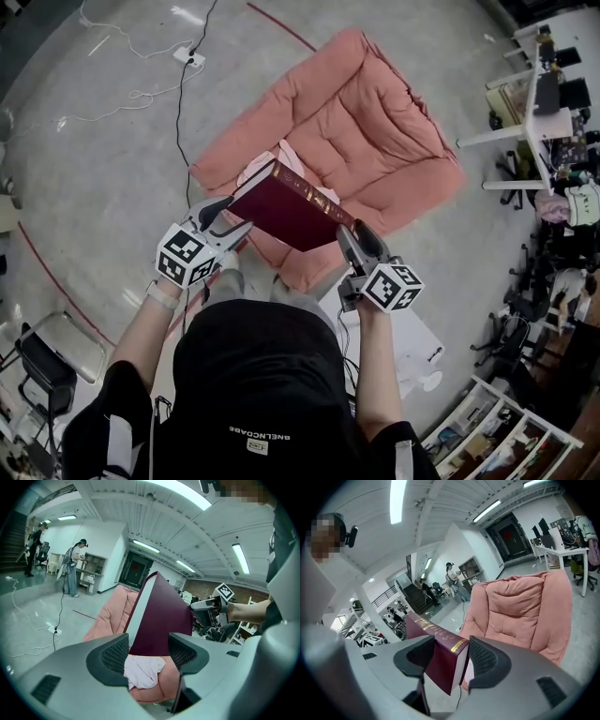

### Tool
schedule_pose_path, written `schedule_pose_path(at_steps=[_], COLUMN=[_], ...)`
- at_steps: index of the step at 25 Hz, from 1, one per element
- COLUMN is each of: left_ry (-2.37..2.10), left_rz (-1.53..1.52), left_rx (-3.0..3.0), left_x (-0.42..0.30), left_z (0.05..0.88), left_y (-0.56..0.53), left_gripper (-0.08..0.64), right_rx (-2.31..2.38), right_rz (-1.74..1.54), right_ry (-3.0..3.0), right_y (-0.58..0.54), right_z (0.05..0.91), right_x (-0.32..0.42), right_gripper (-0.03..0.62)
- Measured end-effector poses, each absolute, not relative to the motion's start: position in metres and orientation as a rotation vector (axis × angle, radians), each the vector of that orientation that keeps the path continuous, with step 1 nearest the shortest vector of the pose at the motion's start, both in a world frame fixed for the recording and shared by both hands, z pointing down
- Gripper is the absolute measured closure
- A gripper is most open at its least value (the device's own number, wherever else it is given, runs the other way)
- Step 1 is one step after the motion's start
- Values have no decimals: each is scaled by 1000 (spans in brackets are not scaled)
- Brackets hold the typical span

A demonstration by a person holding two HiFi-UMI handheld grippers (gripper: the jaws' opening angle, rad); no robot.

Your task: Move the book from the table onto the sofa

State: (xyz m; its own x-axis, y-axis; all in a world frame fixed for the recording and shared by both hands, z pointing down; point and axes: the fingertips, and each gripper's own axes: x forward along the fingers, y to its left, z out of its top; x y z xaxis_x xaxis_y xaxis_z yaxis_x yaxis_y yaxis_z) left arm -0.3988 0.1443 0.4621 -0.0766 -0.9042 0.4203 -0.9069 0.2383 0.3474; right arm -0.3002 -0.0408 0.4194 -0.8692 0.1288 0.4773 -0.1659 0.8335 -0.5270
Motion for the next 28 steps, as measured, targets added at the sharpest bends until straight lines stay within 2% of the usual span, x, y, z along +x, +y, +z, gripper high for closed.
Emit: schedule_pose_path(at_steps=[9,28], left_ry=[-1950,-1928], left_rz=[-10,-36], left_rx=[1584,1432], left_x=[-397,-447], left_z=[489,591], left_y=[105,18], left_gripper=[302,302], right_rx=[-26,-116], right_rz=[769,786], right_ry=[-2468,-2363], right_y=[-87,-175], right_z=[441,537], right_x=[-315,-378], right_gripper=[342,342])
